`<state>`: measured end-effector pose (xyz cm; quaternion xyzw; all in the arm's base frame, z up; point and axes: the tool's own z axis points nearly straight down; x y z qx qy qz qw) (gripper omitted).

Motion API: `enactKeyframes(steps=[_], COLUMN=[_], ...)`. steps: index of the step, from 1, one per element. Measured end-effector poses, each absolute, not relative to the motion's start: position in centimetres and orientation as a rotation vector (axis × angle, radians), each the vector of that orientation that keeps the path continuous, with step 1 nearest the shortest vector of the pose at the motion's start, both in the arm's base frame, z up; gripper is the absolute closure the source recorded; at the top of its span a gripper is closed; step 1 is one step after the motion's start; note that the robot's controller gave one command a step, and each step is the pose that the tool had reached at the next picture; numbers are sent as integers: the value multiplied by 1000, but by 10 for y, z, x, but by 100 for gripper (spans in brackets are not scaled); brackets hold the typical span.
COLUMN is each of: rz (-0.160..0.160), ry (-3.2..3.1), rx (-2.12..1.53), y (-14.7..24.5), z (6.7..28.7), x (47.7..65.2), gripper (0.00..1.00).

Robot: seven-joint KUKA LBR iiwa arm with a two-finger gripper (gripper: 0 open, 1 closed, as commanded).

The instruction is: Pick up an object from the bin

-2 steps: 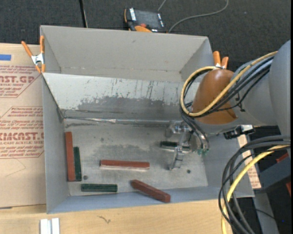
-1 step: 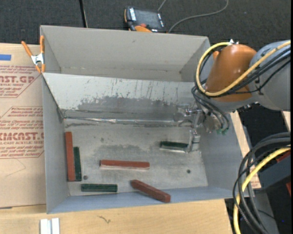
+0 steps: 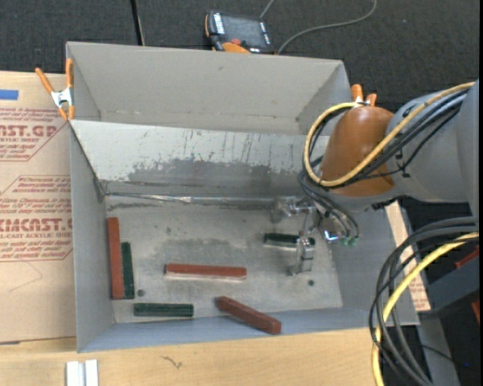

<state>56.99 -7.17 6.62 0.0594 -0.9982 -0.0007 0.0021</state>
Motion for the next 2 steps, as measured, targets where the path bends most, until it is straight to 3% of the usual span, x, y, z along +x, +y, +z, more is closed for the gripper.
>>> enactKeyframes(steps=[1,2], rz=[1,2], ry=[-3138,-3084], rx=[187,652], y=[-72,-23], z=[70,257], x=[572,574], gripper=[100,100])
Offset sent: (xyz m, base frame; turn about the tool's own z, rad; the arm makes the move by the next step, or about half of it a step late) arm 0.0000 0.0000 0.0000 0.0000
